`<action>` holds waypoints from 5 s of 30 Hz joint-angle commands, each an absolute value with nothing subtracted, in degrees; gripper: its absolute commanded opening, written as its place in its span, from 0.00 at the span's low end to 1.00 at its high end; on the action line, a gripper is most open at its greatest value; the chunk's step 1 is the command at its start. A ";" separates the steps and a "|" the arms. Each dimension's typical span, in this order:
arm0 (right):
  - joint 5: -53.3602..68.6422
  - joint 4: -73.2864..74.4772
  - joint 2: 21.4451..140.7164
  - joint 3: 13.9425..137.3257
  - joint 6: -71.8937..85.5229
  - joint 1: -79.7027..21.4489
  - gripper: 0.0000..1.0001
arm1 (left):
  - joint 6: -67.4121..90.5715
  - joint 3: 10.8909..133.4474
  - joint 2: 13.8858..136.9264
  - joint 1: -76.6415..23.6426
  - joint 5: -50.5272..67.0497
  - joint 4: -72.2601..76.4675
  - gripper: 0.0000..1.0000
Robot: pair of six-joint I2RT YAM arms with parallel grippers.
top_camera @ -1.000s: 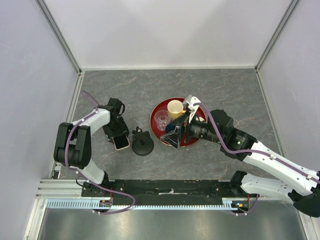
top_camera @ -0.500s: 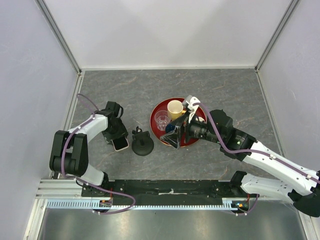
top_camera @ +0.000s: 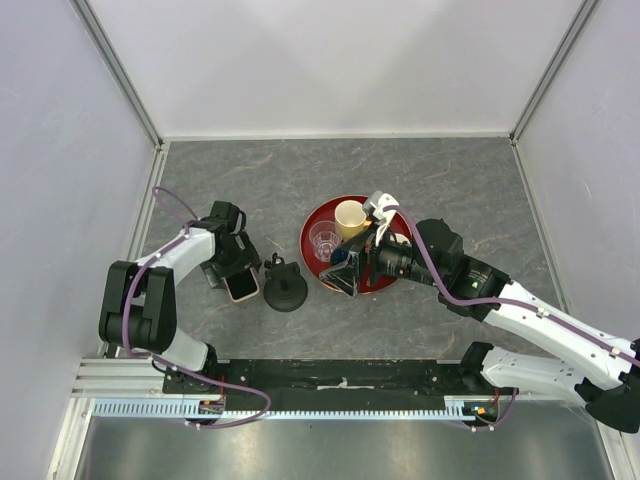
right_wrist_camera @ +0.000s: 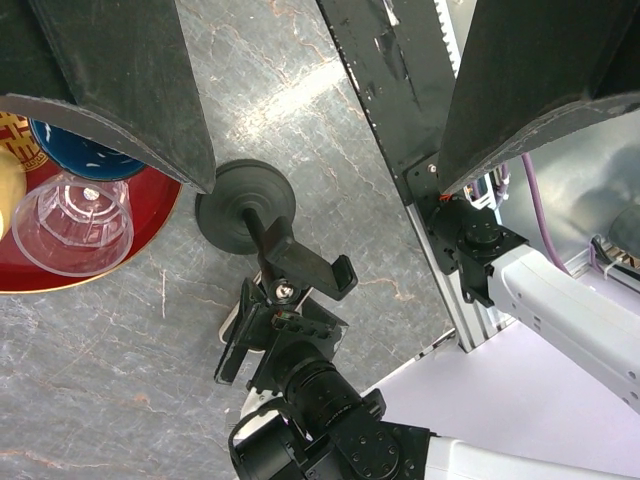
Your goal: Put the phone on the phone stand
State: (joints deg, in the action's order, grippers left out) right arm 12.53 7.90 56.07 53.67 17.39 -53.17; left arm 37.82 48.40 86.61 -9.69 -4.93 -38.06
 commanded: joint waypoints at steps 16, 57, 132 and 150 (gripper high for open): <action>12.13 4.92 56.16 53.53 17.67 -53.09 0.98 | 39.03 53.00 94.40 -9.23 -8.44 -39.91 0.85; -11.33 11.42 52.12 54.40 28.56 -53.09 0.98 | 30.42 70.57 49.04 -14.66 11.42 -26.72 0.02; 20.57 -21.00 38.67 44.75 33.57 -53.09 0.00 | 23.64 60.29 47.20 -60.82 24.35 -18.02 0.67; 31.53 -11.25 47.53 49.56 26.11 -51.07 0.75 | 15.91 61.79 45.53 -59.94 18.20 -25.92 0.02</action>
